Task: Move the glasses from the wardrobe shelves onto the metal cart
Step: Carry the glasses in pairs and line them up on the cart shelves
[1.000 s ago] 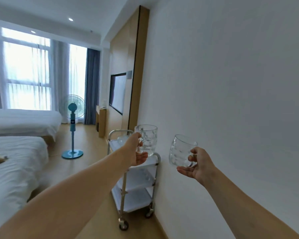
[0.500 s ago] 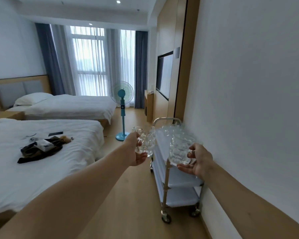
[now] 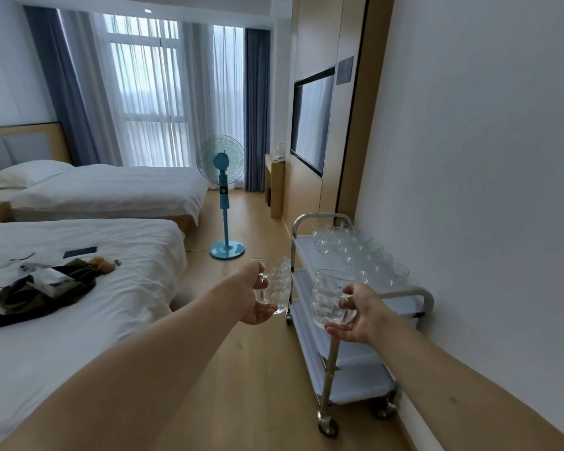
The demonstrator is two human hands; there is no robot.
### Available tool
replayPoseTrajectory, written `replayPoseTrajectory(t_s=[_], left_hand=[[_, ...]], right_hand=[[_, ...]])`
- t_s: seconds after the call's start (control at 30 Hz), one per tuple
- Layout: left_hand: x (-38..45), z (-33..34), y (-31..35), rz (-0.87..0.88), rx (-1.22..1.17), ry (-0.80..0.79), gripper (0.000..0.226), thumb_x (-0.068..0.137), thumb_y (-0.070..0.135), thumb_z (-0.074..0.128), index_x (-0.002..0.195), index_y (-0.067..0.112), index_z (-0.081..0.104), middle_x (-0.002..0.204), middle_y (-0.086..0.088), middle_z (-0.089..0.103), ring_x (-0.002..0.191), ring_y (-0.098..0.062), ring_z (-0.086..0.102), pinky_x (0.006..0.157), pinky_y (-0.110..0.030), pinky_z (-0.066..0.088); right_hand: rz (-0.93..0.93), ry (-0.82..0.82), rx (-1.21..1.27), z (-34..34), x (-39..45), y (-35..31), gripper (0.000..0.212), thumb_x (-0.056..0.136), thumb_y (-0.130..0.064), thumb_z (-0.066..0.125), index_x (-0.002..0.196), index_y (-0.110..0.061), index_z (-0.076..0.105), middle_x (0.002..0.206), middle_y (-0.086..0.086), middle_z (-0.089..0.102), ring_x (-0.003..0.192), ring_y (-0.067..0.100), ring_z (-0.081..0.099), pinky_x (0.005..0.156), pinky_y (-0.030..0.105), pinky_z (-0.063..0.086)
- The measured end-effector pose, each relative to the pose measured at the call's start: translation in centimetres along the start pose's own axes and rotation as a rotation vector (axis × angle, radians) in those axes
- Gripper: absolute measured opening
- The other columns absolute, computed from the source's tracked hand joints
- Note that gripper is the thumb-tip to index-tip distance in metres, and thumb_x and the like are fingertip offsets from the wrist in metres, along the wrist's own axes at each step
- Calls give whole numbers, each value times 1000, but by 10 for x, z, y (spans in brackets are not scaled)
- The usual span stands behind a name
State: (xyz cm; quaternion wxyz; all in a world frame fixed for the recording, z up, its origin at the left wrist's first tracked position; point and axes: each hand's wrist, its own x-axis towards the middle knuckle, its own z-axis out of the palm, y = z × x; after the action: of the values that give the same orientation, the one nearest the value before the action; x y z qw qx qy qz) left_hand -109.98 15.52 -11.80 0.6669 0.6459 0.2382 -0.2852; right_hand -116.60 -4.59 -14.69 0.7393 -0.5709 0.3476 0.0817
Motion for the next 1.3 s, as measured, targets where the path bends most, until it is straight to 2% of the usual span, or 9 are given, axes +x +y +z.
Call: replayPoseTrajectory(t_s=[0.07,0.17,0.33,0.43,0.53,0.63,0.87,1.13,1.3], left_hand=[[30,-7,16,-7,19,-29,25,94,37,50,91,14,58,111,-26,66,95,-31,68,89,-35,55],[70,-21,38,-14,71,-71,22,91,35,50,94,15,58,109,-26,67,87,-32,68,86,-35,57],[126,-48,64,-52,148,-109,22,89,35,52,92,15,58,112,-24,66,80,-31,65,65,-32,56],[158,-55,76,-56,153,-134,25,90,39,49,94,16,58,113,-24,66,75,-30,66,59,-31,56],[184,-58,90,-65,138,-163,26,91,41,50,94,16,58,107,-23,66,75,-30,65,60,-31,56],[214,-57,105,-84,150,-159,28,91,42,51,97,16,59,113,-23,66,78,-30,66,66,-33,57],[289,-18,147,-85,227,-132,26,88,41,51,94,17,59,114,-22,65,77,-30,66,75,-33,57],[386,60,211,-95,352,-138,27,89,40,51,97,16,61,107,-26,67,71,-30,67,71,-33,57],[437,103,221,-115,327,-211,31,93,43,51,97,13,59,104,-24,67,75,-30,66,69,-33,55]], right_hand=[[13,29,2,17,23,-6,25,95,-30,48,82,-9,53,114,29,62,97,45,65,75,47,60],[29,68,28,42,57,-17,26,96,-30,48,81,-9,52,116,29,61,98,45,64,83,50,59],[48,126,-5,86,100,-14,25,96,-33,48,89,-10,55,117,23,61,96,43,65,78,47,59],[106,165,-8,100,118,-14,27,96,-34,50,88,-9,56,114,26,62,97,43,66,83,47,59],[143,183,-4,108,138,-20,25,95,-32,52,92,-8,57,112,29,62,97,43,66,85,48,59],[144,199,0,118,165,-33,24,95,-31,51,91,-8,56,110,28,62,96,42,66,86,47,60],[146,204,80,116,255,-74,22,94,-31,50,88,-10,53,113,27,59,94,42,67,78,45,61],[209,245,177,92,367,-116,22,97,-29,49,92,-8,53,106,22,57,88,39,64,86,44,59],[246,292,168,73,412,-132,25,98,-31,51,89,-8,52,98,17,52,85,38,60,62,39,55]])
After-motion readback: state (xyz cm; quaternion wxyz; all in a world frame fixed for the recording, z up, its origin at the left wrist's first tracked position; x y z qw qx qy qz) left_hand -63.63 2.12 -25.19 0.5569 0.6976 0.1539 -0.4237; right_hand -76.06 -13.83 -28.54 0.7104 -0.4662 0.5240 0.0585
